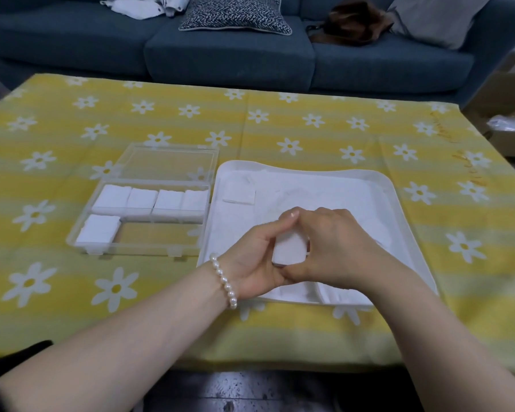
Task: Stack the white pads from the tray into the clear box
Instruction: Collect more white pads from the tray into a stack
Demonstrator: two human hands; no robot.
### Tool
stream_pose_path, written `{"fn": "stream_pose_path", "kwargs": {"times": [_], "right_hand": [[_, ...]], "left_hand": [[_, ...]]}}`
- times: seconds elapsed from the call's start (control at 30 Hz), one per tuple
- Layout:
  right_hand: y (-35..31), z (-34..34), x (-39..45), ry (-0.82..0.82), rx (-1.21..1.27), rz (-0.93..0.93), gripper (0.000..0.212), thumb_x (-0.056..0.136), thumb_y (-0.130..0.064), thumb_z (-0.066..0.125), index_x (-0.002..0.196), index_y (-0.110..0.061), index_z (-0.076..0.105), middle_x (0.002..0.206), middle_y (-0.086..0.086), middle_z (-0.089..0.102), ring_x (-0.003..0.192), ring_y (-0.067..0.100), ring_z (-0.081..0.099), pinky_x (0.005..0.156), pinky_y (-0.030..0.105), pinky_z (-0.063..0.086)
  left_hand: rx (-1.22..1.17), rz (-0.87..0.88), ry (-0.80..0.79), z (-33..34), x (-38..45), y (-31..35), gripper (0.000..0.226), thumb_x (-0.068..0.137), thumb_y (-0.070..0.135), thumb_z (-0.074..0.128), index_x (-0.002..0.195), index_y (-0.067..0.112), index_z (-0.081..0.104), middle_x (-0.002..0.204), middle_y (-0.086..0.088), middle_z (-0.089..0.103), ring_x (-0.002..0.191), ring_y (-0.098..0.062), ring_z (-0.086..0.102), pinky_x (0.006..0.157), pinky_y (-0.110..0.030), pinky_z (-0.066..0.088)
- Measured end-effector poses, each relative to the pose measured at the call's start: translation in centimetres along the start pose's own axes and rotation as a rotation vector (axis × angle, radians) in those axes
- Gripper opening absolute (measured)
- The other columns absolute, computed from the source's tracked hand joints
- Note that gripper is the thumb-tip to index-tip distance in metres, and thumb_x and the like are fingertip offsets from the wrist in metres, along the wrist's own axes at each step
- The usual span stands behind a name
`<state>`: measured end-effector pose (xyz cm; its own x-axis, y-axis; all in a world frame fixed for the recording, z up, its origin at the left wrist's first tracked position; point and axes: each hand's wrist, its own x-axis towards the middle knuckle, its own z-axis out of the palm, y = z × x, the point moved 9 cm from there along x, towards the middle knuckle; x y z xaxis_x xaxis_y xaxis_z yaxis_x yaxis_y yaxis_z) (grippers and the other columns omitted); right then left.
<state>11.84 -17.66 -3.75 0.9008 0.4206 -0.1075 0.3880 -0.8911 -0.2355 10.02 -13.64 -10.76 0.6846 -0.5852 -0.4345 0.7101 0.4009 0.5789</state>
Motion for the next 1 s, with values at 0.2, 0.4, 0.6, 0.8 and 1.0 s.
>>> {"fn": "stream_pose_path", "kwargs": {"times": [0.2,0.4,0.6,0.8,1.0], "right_hand": [[2.3,1.7,0.0,-0.131,0.645,0.074,0.084,0.054,-0.035,0.088,0.125,-0.040,0.045,0.122,-0.011,0.054,0.100,-0.002,0.058,0.081,0.016,0.050],[10.2,-2.2,-1.1,0.207,0.513,0.343,0.018,0.075,-0.023,0.076,0.089,-0.016,0.067,0.075,-0.006,0.062,0.069,0.011,0.057,0.060,0.020,0.043],[10.9,4.7,-3.3,-0.243,0.293,0.540,0.031,0.074,-0.034,0.075,0.057,-0.012,0.061,0.060,0.002,0.066,0.056,0.014,0.059,0.056,0.025,0.045],[9.9,6.8,-3.8,-0.194,0.131,0.559,0.032,0.068,-0.038,0.076,0.065,-0.020,0.049,0.069,-0.004,0.054,0.071,0.014,0.055,0.054,0.025,0.037],[9.9,4.3,-3.9,-0.031,0.395,0.537,0.031,0.064,-0.011,0.079,0.057,-0.018,0.049,0.060,-0.005,0.053,0.057,0.011,0.049,0.052,0.023,0.037]], "left_hand": [[-0.050,-0.051,-0.048,0.6,-0.6,0.3,0.037,0.088,-0.002,0.029,0.109,0.005,0.058,0.094,-0.013,0.069,0.078,-0.023,0.068,0.069,-0.031,0.056],[-0.209,0.010,0.218,-2.7,-0.3,2.4,0.026,0.092,-0.004,0.032,0.113,-0.009,0.046,0.105,-0.024,0.057,0.092,-0.034,0.062,0.081,-0.048,0.054],[-0.105,0.029,0.367,-4.8,-0.2,2.3,0.015,0.094,-0.004,0.039,0.105,-0.002,0.049,0.098,-0.019,0.055,0.086,-0.026,0.059,0.082,-0.041,0.051],[-0.061,0.002,0.333,-4.4,0.1,1.3,0.024,0.094,-0.008,0.039,0.115,-0.003,0.049,0.095,-0.017,0.062,0.088,-0.027,0.065,0.073,-0.041,0.052],[-0.023,0.000,0.319,-4.5,0.6,0.8,0.030,0.095,-0.008,0.039,0.123,0.000,0.047,0.092,-0.013,0.065,0.085,-0.027,0.066,0.076,-0.040,0.054]]}}
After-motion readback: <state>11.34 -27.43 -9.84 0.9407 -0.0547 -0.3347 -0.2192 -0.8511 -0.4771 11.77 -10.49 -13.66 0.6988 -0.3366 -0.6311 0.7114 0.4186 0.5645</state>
